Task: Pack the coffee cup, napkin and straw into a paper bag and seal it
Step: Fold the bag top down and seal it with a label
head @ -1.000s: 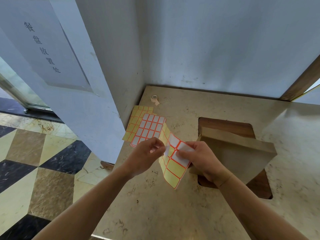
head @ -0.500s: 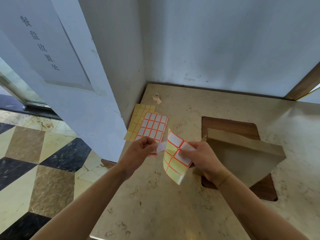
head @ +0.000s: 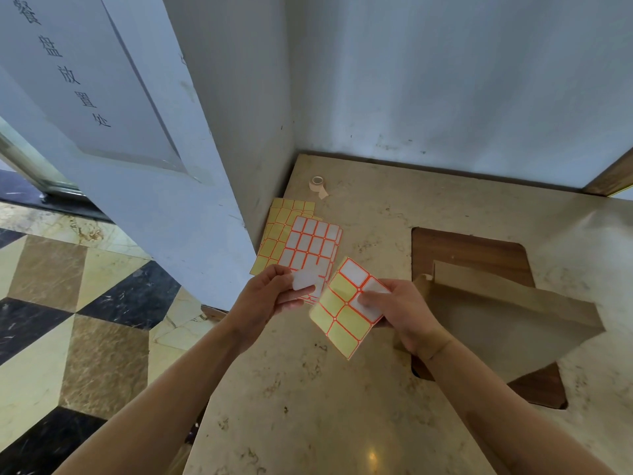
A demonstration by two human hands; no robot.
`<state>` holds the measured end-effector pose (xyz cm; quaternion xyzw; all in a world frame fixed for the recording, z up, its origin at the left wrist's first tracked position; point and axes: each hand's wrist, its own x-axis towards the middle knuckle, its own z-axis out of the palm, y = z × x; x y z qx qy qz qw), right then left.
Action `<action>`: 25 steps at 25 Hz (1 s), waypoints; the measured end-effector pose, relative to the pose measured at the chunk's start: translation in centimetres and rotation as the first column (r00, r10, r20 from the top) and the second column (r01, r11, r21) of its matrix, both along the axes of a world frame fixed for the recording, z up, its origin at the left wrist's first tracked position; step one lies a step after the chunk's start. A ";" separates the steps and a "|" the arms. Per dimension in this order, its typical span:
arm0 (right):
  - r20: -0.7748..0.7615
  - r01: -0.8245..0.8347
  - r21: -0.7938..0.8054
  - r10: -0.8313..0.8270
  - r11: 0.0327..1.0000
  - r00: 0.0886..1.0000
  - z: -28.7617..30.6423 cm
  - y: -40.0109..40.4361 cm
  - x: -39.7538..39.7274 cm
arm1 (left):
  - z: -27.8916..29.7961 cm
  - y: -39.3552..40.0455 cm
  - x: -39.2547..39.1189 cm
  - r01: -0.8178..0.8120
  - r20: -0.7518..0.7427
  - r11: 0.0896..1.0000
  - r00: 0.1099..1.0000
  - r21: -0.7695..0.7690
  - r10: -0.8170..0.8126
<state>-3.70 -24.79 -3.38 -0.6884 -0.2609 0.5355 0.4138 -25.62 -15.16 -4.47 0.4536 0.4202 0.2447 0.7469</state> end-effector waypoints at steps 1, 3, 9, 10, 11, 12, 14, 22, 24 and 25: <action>-0.006 0.016 -0.006 -0.016 1.000 1.000 -0.5 0.6 -0.2 | -0.1 0.4 -0.1 -0.016 -0.025 1.000 1.000 0.005 0.017; -0.003 0.035 -0.017 -0.035 0.999 0.999 -1.6 2.1 -0.7 | -0.4 1.2 -0.3 -0.042 -0.099 0.999 0.994 0.034 0.045; -0.083 0.086 0.114 -0.076 0.990 0.994 -3.5 8.6 -1.8 | -1.1 3.9 -2.2 -0.172 -0.220 0.977 0.956 0.124 0.196; -0.116 0.109 0.121 -0.095 0.987 0.989 -3.9 9.4 -1.8 | -1.1 4.3 -2.5 -0.191 -0.235 0.972 0.947 0.134 0.219; -0.147 0.136 0.103 -0.120 0.985 0.982 -4.6 9.9 -1.8 | -1.1 4.6 -2.6 -0.203 -0.255 0.969 0.938 0.142 0.234; -0.166 0.159 0.059 -0.147 0.986 0.975 -5.5 10.1 -1.9 | -1.1 4.8 -2.6 -0.208 -0.273 0.967 0.931 0.148 0.242; -0.162 0.184 -0.062 -0.192 0.981 0.968 -7.5 9.9 -2.2 | -1.1 5.0 -2.1 -0.201 -0.296 0.966 0.924 0.163 0.243; 0.441 -0.192 -0.120 0.226 0.974 0.869 -8.1 7.3 -1.7 | -0.6 4.3 0.3 -0.032 -0.360 0.974 0.926 0.223 0.113; 0.588 -0.293 -0.011 0.243 0.956 0.772 -5.9 6.4 -1.6 | 0.1 3.8 1.2 0.035 -0.383 0.970 0.922 0.242 0.062; 0.579 -0.297 0.055 0.212 0.953 0.787 -4.7 5.9 -1.4 | 0.5 3.6 1.6 0.080 -0.395 0.964 0.918 0.254 0.028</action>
